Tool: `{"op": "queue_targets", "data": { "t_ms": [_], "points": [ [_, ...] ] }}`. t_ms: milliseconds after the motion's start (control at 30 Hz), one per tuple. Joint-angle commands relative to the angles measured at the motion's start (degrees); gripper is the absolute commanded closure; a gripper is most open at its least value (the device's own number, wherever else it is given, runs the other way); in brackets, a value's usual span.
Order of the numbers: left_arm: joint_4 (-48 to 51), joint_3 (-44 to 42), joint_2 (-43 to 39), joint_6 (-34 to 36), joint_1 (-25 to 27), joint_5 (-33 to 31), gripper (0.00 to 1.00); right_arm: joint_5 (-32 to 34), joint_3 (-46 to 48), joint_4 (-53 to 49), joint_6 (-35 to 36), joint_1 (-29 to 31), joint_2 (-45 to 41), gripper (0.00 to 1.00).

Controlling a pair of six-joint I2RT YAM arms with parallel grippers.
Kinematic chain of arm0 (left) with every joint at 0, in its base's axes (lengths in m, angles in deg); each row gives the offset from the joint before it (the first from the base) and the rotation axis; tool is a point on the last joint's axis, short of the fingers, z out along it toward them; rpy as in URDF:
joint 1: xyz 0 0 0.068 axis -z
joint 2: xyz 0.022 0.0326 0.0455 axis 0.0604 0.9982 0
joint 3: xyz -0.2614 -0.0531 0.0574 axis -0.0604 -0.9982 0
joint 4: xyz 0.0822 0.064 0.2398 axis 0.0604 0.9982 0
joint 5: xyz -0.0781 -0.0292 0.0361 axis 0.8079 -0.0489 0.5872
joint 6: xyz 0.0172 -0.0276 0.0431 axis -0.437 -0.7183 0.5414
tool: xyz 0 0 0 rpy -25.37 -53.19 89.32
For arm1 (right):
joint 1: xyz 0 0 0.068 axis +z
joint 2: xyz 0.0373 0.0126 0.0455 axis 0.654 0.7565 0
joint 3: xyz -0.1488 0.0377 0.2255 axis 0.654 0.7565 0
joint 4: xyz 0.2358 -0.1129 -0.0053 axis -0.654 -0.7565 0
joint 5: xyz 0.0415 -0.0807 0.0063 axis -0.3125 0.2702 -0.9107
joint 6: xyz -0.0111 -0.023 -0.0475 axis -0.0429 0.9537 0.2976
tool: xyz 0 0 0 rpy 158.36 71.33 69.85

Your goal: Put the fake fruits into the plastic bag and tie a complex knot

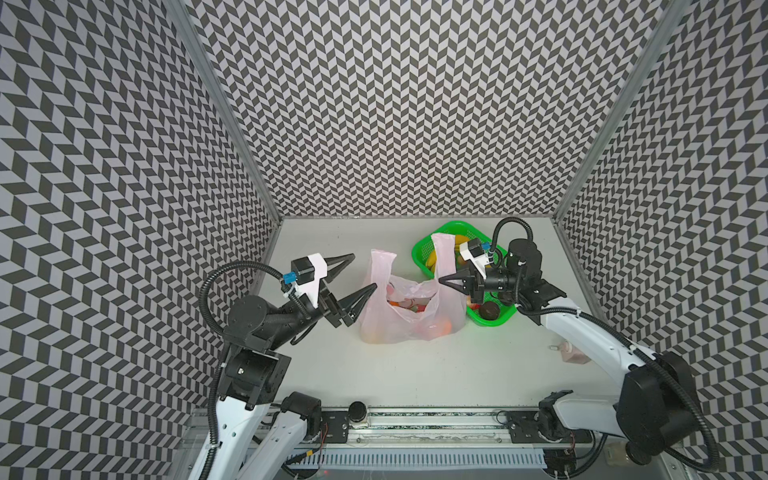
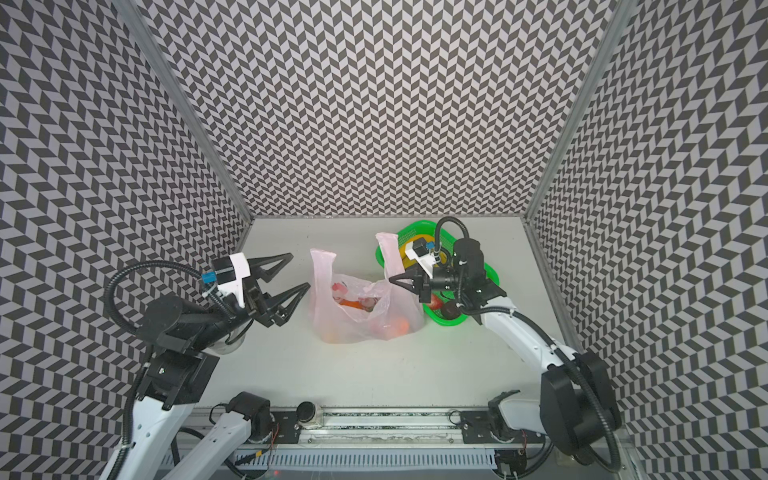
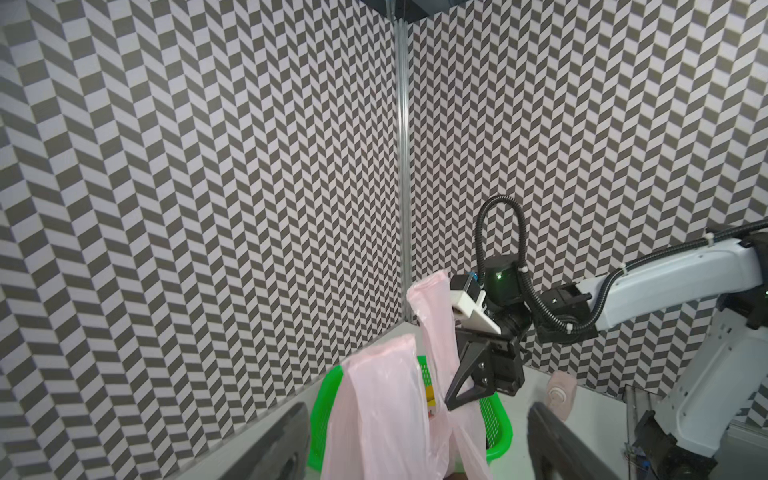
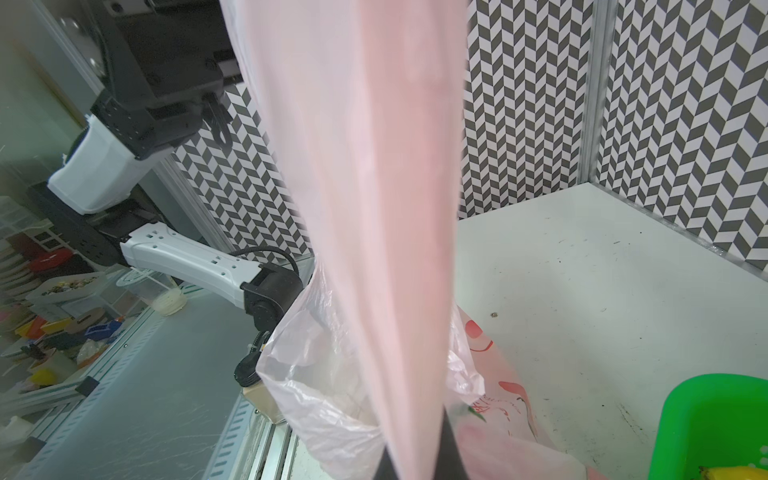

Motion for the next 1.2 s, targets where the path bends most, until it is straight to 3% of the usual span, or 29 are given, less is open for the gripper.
{"op": "queue_targets", "data": {
  "t_ms": [0,100,233,567,1167],
  "points": [
    [5.8,-3.6,-1.9,1.3,-0.4,-4.7,0.14,-0.3,-1.9,1.5,0.8,-0.3,0.1,1.0],
    [4.5,-7.2,-2.0,0.5,-0.4,-4.6,0.11,-0.4,-2.1,1.1,1.0,-0.3,0.2,1.0],
    [1.6,-10.0,-0.6,0.8,-0.5,-6.0,0.0,-0.7,-2.1,0.9,1.1,-0.3,0.0,1.0],
    [-8.8,-12.7,6.7,0.3,-2.2,-4.1,0.01,-1.3,-1.8,1.6,0.8,-0.3,-0.1,1.0],
    [-36.2,-19.4,18.4,-8.7,-6.3,8.4,0.35,-3.1,-1.3,3.4,-0.2,-0.3,0.1,1.0]
  ]
}}
